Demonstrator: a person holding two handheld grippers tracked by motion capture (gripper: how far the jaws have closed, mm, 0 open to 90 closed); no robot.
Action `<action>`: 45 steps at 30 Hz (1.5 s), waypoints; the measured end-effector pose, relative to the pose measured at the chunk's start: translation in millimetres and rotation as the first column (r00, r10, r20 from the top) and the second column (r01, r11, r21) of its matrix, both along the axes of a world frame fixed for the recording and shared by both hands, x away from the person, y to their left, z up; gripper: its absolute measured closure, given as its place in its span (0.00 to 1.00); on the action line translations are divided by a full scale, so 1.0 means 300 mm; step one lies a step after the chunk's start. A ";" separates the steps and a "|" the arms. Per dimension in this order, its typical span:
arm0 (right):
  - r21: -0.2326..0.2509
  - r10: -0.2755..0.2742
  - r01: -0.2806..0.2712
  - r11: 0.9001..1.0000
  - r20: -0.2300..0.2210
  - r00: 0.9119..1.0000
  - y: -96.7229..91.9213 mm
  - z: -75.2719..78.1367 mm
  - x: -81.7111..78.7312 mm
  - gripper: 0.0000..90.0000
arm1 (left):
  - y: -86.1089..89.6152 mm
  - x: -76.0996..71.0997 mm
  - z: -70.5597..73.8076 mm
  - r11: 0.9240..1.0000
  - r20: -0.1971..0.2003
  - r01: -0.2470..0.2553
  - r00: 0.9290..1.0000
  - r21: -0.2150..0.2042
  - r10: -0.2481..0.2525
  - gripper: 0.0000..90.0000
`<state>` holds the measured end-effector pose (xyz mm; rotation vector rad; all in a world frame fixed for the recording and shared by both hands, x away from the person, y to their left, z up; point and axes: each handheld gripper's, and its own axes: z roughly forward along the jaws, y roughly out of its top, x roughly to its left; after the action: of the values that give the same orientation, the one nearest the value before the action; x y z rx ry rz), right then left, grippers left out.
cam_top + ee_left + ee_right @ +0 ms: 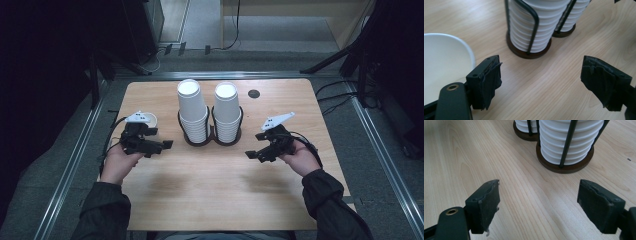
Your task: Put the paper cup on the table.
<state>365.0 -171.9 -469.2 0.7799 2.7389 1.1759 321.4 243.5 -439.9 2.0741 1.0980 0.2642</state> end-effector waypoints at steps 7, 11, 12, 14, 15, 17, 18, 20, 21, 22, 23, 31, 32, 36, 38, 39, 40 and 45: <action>-0.002 0.006 -0.006 1.000 0.000 1.000 0.008 0.000 -0.006 0.21 | -0.068 0.000 -0.042 0.997 0.000 0.041 0.999 0.061 -0.041 0.19; -0.003 0.006 -0.006 1.000 -0.002 1.000 0.010 -0.002 -0.009 0.21 | -0.092 0.000 -0.057 0.997 -0.014 0.070 0.997 0.023 -0.070 0.19; -0.006 0.009 -0.009 1.000 -0.001 1.000 0.010 -0.002 -0.009 0.21 | -0.104 -0.002 -0.061 0.996 -0.011 0.078 0.997 0.032 -0.078 0.19; -0.013 0.010 -0.010 1.000 0.000 1.000 0.011 -0.003 -0.009 0.21 | -0.126 -0.006 -0.069 0.994 -0.011 0.094 0.996 0.056 -0.093 0.19; -0.013 0.013 -0.013 1.000 0.001 1.000 0.012 -0.003 -0.010 0.21 | -0.136 -0.007 -0.072 0.993 -0.013 0.104 0.995 0.059 -0.104 0.19; -0.010 0.009 -0.009 1.000 0.003 1.000 0.012 -0.002 -0.011 0.21 | -0.152 -0.007 -0.077 0.991 -0.016 0.120 0.993 0.057 -0.120 0.19; -0.010 0.009 -0.009 1.000 0.004 1.000 0.012 -0.001 -0.011 0.21 | -0.164 -0.006 -0.081 0.990 -0.016 0.128 0.992 0.056 -0.128 0.19; -0.010 0.009 -0.009 1.000 0.005 1.000 0.012 -0.002 -0.012 0.21 | -0.183 -0.005 -0.088 0.989 -0.019 0.128 0.992 0.070 -0.127 0.19; -0.011 0.012 -0.012 1.000 0.004 1.000 0.012 -0.003 -0.011 0.21 | -0.190 -0.004 -0.091 0.988 -0.025 0.133 0.991 0.076 -0.131 0.19; -0.013 0.014 -0.014 1.000 0.004 1.000 0.013 -0.004 -0.011 0.21 | -0.205 -0.003 -0.095 0.987 -0.027 0.142 0.990 0.078 -0.140 0.19; -0.016 0.016 -0.016 1.000 0.003 1.000 0.016 -0.005 -0.012 0.21 | -0.213 -0.002 -0.098 0.985 -0.029 0.151 0.988 0.080 -0.149 0.19; -0.020 0.021 -0.021 1.000 0.007 1.000 0.021 -0.006 -0.022 0.21 | -0.280 0.000 -0.118 0.970 -0.039 0.221 0.975 0.101 -0.218 0.19; -0.018 0.022 -0.022 1.000 0.008 1.000 0.021 -0.005 -0.024 0.21 | -0.285 0.000 -0.119 0.968 -0.041 0.227 0.974 0.103 -0.224 0.19; -0.017 0.030 -0.029 0.999 0.010 1.000 0.026 -0.004 -0.033 0.21 | -0.302 0.000 -0.121 0.965 -0.042 0.241 0.970 0.105 -0.238 0.19; -0.019 0.030 -0.030 0.999 0.010 1.000 0.030 -0.004 -0.039 0.21 | -0.313 0.000 -0.122 0.961 -0.041 0.253 0.967 0.111 -0.250 0.19; -0.020 0.031 -0.031 0.999 0.010 0.999 0.031 -0.005 -0.042 0.21 | -0.319 0.000 -0.123 0.960 -0.041 0.259 0.966 0.109 -0.256 0.19; -0.022 0.033 -0.033 0.999 0.009 0.999 0.031 -0.006 -0.045 0.21 | -0.325 0.001 -0.123 0.958 -0.041 0.264 0.965 0.110 -0.261 0.19; -0.028 0.031 -0.031 0.999 0.011 0.999 0.027 -0.008 -0.054 0.21 | -0.354 0.004 -0.135 0.948 -0.054 0.297 0.955 0.112 -0.293 0.19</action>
<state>348.7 -163.7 -471.6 0.7279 2.7612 1.1410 322.6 137.2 -480.5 2.3241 0.7926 0.1456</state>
